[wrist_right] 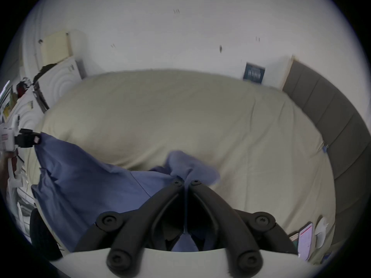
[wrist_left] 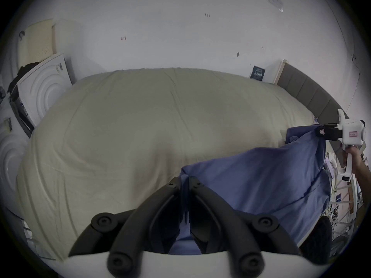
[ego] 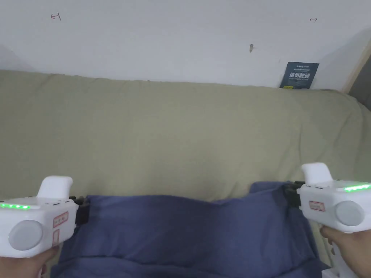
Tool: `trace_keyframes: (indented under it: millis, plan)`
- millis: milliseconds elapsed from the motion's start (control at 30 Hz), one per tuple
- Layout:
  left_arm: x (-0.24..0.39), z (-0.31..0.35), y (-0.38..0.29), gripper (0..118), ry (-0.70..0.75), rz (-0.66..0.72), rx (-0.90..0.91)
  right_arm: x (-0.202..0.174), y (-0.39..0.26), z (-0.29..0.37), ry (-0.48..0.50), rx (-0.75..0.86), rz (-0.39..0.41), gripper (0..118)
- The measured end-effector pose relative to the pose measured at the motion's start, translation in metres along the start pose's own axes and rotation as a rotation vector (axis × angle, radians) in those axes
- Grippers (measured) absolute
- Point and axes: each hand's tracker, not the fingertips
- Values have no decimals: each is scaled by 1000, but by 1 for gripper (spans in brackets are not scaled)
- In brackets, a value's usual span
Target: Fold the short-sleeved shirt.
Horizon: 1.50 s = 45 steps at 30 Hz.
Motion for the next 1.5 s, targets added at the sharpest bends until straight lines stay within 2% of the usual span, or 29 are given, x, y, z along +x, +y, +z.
trace_keyframes:
  millis: [133, 267, 400, 500, 600, 633, 667, 700, 733, 767, 833, 867, 1000, 1067, 1100, 1133, 1167, 1200, 1233, 1267, 1333, 1433, 1467, 1500]
  plan:
    - [-4, 56, -19, 7, 4, 13, 53, -9, -20, 77, 24, 84, 29, 1]
    - [0, 108, -57, 7, -21, 13, 75, -19, -66, 131, 45, 85, 25, 2]
    - [4, 127, -113, 7, -64, 8, -29, -33, -139, 144, 24, -33, -4, 2]
    - [5, 112, -152, 7, 2, -42, -154, -39, -191, 138, -3, -124, -55, 2]
    - [-3, 92, -176, 8, 41, -40, -184, -37, -221, 128, -21, -186, -113, 3]
    - [-7, 88, -179, 14, 47, -19, -183, -39, -225, 127, -29, -171, -100, 10]
    - [-4, 89, -180, 37, 51, -2, -172, -40, -227, 127, -46, -165, -99, 35]
    - [-6, 89, -180, 91, 49, 8, -159, -41, -227, 129, -48, -163, -103, 83]
    - [-6, 94, -178, 117, 64, 24, -137, -39, -224, 135, -51, -159, -135, 112]
    - [-7, 101, -177, 118, 64, 31, -112, -40, -222, 144, -37, -133, -179, 118]
    - [-2, 134, -172, 116, 6, 47, 71, -49, -214, 174, 11, -8, -201, 118]
    - [-2, 145, -172, 117, 4, 64, 85, -52, -209, 187, 26, 9, -207, 118]
    - [6, 187, -179, 118, 126, 46, 191, -90, -203, 233, 12, 176, -199, 118]
    - [12, 203, -189, 118, 238, 19, 289, -104, -200, 243, 55, 181, -224, 115]
    - [13, 208, -191, 118, 257, 8, 317, -109, -200, 246, 97, 195, -247, 95]
    - [12, 208, -193, 118, 249, -1, 296, -114, -201, 243, 101, 205, -265, 60]
    - [10, 208, -192, 115, 223, -9, 261, -121, -201, 241, 73, 205, -262, 15]
    - [2, 205, -196, 82, 188, -2, 228, -127, -201, 239, 14, 213, -225, 0]
    - [0, 203, -197, 28, 170, 9, 212, -130, -200, 238, 52, 210, -216, 0]
    - [-4, 197, -196, 2, 167, 21, 176, -133, -198, 235, 122, 180, -215, 0]
    - [-14, 182, -208, 2, 113, 44, 149, -142, -196, 233, 109, 178, -222, 0]
    - [-49, 156, -215, 4, -57, 253, 96, -140, -194, 232, 107, 164, -183, 0]
    - [-69, 146, -199, 22, -153, 343, 72, -139, -193, 233, 110, 167, -187, 0]
    - [-86, 131, -195, 80, -248, 439, 46, -138, -192, 233, 118, 166, -192, 0]
